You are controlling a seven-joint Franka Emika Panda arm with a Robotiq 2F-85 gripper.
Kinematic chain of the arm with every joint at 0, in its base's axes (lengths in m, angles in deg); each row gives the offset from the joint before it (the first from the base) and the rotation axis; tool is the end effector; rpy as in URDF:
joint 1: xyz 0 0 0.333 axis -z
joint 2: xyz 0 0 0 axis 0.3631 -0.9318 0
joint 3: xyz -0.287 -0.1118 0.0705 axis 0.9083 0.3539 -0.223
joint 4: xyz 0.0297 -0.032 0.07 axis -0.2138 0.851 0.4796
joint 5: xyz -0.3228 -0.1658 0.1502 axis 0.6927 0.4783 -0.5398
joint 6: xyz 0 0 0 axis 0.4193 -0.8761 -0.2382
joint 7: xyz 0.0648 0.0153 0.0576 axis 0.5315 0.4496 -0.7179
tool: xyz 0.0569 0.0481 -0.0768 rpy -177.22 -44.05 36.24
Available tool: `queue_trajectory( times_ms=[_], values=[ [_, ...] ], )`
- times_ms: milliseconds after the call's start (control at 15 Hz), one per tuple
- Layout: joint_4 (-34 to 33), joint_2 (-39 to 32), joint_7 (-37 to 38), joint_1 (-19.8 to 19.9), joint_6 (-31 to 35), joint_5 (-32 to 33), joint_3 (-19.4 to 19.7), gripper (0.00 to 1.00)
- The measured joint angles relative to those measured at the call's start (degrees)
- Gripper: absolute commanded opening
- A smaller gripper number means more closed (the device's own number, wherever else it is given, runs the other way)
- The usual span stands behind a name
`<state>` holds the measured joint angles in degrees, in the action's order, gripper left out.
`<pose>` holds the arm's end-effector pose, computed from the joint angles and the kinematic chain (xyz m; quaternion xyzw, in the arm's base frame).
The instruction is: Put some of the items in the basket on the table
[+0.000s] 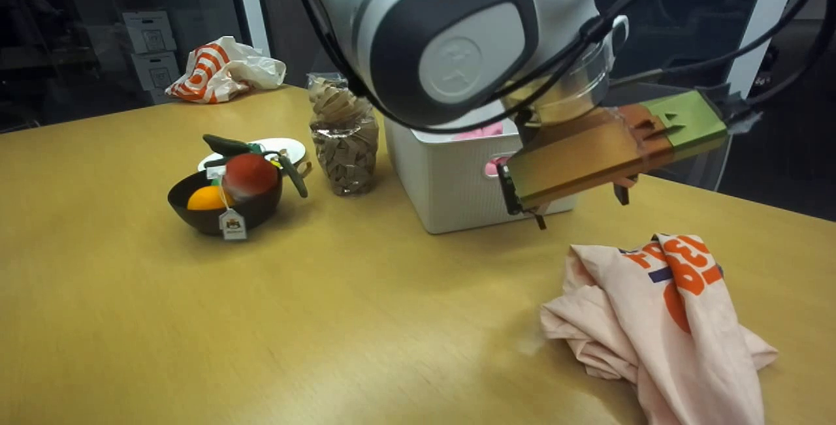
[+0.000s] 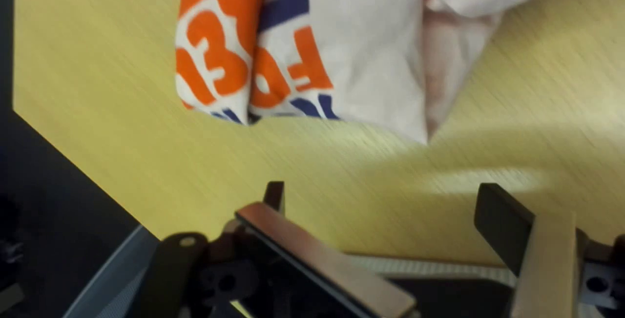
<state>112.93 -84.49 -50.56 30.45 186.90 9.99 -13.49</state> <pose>0.4898 -0.2407 0.3286 0.9210 0.2926 0.1846 0.1792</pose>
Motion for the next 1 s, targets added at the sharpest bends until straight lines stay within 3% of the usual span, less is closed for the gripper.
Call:
queue_trajectory(
  times_ms=[267, 333, 467, 667, 933, 1000],
  values=[
    [-1.6, -6.8, 18.3, -7.0, 4.3, 19.9, 15.8, 0.99],
    [-2.8, -8.5, 22.5, -9.4, 4.3, 24.0, 20.2, 0.75],
    [-5.4, -11.9, 30.7, -15.5, 3.8, 30.4, 28.9, 0.69],
    [-6.8, -15.1, 39.0, -27.2, 1.1, 33.1, 39.8, 0.45],
    [-6.8, -13.7, 43.5, -38.1, -4.9, 33.1, 45.6, 0.14],
    [-6.8, -12.7, 44.0, -40.3, -6.4, 33.1, 46.9, 0.11]
  ],
)
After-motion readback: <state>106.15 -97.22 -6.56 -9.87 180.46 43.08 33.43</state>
